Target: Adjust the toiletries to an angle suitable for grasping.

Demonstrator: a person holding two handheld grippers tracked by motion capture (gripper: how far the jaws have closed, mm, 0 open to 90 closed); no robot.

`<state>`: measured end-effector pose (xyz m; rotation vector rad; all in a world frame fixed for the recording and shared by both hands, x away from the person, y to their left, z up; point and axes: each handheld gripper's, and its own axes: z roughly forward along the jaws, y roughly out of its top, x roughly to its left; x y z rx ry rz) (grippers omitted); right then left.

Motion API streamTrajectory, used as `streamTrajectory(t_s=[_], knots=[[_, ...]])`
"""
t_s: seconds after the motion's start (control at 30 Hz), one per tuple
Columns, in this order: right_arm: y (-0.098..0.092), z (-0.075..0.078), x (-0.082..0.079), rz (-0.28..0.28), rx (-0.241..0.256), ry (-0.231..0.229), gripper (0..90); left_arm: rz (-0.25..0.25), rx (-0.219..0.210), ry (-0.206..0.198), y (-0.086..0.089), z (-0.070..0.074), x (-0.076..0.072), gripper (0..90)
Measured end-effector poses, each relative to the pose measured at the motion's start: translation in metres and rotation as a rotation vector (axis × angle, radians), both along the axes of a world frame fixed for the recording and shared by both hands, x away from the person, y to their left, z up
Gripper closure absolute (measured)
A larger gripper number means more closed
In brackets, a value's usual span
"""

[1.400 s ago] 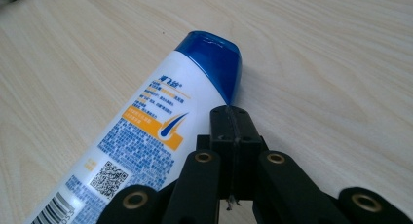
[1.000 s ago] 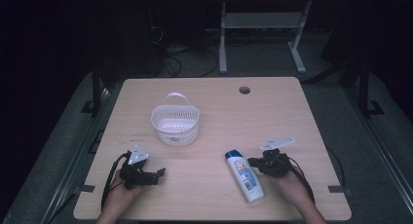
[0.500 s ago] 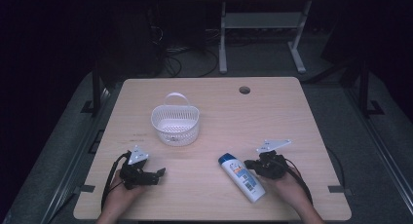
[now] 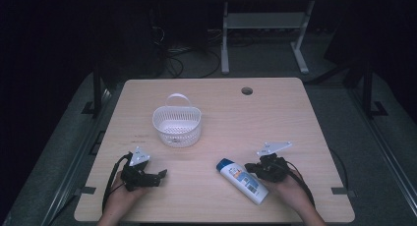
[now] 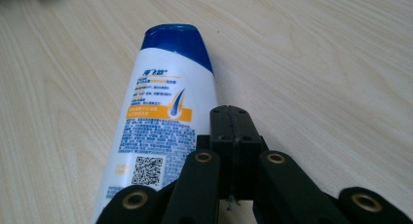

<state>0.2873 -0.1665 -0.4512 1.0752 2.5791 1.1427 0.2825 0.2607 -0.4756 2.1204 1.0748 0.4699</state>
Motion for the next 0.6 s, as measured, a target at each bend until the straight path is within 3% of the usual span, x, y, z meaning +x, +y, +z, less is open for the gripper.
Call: streamTrajectory(t_s=[0.17, 0.33, 0.43, 0.6], knots=[[-0.0035, 0.0027, 0.0021, -0.015, 0.013, 0.008, 81.2, 0.0, 0.0, 0.0, 0.0, 0.0, 0.0, 13.2], [-0.006, 0.0059, 0.0049, -0.038, 0.041, 0.008, 61.2, 0.0, -0.001, 0.0, 0.0001, 0.0, 0.0, 13.2], [-0.0041, 0.0068, 0.0063, -0.045, 0.032, 0.011, 49.8, 0.0, -0.001, 0.0, 0.0001, 0.0, 0.0001, 13.2], [-0.0014, 0.009, 0.0078, -0.053, 0.024, 0.026, 37.9, -0.001, 0.001, 0.0, 0.0, 0.0, 0.0, 13.2]])
